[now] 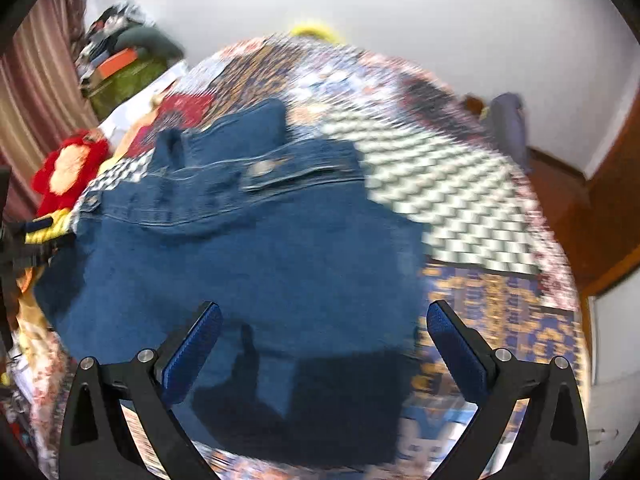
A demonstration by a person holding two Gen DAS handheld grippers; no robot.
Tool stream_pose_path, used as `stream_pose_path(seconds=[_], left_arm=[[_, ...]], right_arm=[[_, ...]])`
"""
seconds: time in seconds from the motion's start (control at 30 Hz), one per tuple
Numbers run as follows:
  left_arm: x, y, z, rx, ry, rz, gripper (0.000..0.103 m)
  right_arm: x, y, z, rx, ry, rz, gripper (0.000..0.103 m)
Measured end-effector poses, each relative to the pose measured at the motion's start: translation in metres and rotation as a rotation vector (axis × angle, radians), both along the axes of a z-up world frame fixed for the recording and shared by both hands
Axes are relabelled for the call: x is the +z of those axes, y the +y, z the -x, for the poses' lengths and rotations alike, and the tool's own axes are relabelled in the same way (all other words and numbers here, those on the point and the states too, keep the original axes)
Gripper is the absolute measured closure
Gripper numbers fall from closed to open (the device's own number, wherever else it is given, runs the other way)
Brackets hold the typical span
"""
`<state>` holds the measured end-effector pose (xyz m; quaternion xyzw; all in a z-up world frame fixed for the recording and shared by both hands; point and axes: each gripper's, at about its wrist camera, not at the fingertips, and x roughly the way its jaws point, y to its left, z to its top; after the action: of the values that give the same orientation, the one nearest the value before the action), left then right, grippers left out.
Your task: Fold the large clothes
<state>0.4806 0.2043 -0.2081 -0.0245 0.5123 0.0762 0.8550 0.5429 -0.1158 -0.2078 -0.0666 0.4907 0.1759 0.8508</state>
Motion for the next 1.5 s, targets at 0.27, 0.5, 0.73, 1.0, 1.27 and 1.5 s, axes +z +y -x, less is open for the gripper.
stream_pose_path(seconds=[0.27, 0.5, 0.73, 1.0, 1.27, 1.5], left_arm=[[-0.04, -0.021, 0.034, -0.027, 0.066, -0.025, 0.004], [-0.044, -0.022, 0.054, -0.023, 0.018, -0.052, 0.004], [-0.038, -0.007, 0.073, 0.043, 0.003, -0.056, 0.004], [-0.009, 0.026, 0.118, 0.229, -0.084, 0.052, 0.004], [-0.018, 0.02, 0.143, 0.32, -0.1, 0.328, 0.004], [-0.064, 0.005, 0.134, 0.337, -0.037, 0.639, 0.004]], right_arm=[[-0.037, 0.076, -0.011, 0.121, 0.002, 0.125, 0.001], [-0.034, 0.046, -0.044, -0.01, -0.038, 0.11, 0.0], [-0.024, -0.026, -0.054, -0.241, -0.035, 0.21, 0.001], [0.016, -0.03, 0.006, -0.113, -0.094, 0.121, 0.001], [0.025, 0.031, 0.063, 0.104, -0.083, 0.04, 0.0], [-0.028, 0.061, 0.071, 0.16, 0.011, 0.139, 0.0]])
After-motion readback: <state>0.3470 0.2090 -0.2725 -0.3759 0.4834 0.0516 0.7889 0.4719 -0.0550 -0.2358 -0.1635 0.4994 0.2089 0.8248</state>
